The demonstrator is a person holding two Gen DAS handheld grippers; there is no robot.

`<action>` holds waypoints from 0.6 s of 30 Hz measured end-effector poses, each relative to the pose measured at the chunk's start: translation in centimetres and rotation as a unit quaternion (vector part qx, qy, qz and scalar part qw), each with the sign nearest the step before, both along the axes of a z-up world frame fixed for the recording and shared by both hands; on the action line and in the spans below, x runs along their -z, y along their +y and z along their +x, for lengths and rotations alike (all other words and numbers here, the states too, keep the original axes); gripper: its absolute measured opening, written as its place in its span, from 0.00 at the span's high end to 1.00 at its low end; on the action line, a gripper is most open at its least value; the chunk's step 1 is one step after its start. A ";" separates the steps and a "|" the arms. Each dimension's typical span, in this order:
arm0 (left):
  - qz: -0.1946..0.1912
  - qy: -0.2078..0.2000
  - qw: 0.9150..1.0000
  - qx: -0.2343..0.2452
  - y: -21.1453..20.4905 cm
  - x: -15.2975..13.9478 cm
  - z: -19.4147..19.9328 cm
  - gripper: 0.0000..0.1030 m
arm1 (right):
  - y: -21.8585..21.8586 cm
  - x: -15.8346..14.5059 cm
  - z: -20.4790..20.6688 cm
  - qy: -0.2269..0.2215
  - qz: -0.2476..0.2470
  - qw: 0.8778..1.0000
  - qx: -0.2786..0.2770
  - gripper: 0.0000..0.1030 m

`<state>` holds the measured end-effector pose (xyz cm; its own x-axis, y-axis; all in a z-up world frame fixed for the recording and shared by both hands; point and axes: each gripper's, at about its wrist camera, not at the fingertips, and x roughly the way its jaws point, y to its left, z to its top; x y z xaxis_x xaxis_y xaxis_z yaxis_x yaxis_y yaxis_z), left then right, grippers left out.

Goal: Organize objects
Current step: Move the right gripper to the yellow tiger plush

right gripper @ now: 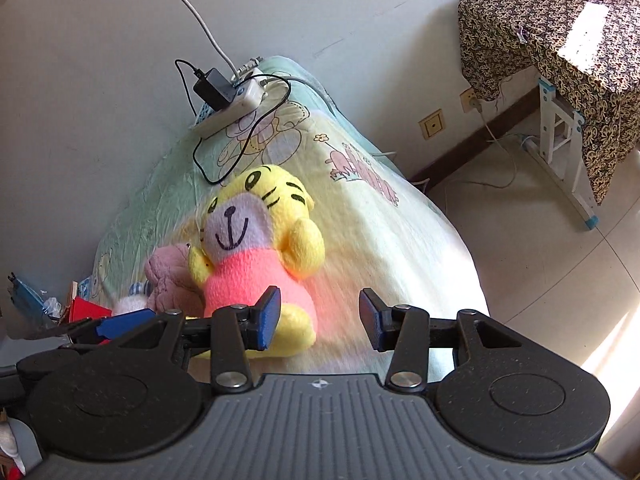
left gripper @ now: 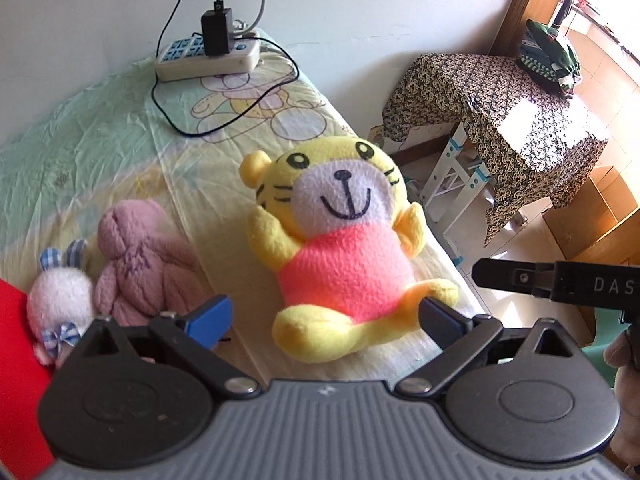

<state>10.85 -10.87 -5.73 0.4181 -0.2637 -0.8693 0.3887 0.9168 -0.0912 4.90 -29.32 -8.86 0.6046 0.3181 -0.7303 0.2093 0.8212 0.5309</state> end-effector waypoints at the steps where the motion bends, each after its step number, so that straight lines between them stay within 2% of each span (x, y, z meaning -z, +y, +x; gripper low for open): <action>1: -0.003 0.002 1.000 -0.001 0.0 0.1 0.1 0.04 | 0.0 0.0 0.4 -0.001 0.000 1.000 -0.003 0.52; 8: -0.040 0.033 0.999 -0.010 -0.3 1.5 1.3 0.05 | 0.8 1.5 3.1 0.013 0.021 0.999 -0.032 0.45; 14: -0.031 0.047 0.998 -0.013 -0.4 3.0 2.1 0.08 | 1.3 3.2 4.7 0.028 0.037 0.998 -0.050 0.44; 18: -0.023 0.050 0.998 -0.019 0.1 3.7 2.9 0.08 | 1.6 4.0 5.8 0.028 0.069 0.995 -0.060 0.41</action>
<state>13.76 -10.80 -9.40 0.3401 -0.2891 -0.8949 0.3399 0.9250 -0.1696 10.67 -27.76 -12.89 0.5152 0.4857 -0.7062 0.1461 0.7621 0.6308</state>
